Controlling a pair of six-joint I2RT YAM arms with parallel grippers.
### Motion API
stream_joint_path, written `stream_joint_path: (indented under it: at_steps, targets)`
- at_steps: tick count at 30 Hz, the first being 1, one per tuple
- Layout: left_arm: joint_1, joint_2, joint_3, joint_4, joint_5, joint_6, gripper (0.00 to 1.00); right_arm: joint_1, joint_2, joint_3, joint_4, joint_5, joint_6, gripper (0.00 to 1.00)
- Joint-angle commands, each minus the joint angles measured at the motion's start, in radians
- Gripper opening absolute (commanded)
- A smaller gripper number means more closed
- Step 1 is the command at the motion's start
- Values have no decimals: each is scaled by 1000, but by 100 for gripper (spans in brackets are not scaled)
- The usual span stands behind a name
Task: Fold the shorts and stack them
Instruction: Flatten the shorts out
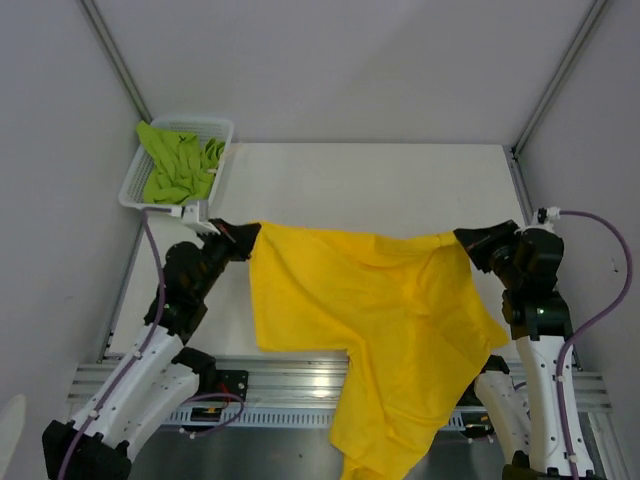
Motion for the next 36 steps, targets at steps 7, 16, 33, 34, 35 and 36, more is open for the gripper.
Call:
stream_joint_path:
  at_steps: [7,16,33,34,35,36]
  targets:
    - [8,288,-347,654,-188,-131,0,1,171,-260,530,66,8,0]
    - [123,681,-65,766,-176,-149,0,-8,959,271,880,-50,-27,3]
    - [132,619,297,68,-33,1,98,-30,954,355,361,28,-222,88]
    - [94,597,286,57,-24,15,98,-50,902,277,370,51,-226,82]
    - [73,580,262,56,-24,17,98,-64,882,247,367,51,-231,79]
    - [53,565,248,59,-4,20,97,-76,866,221,363,69,-245,77]
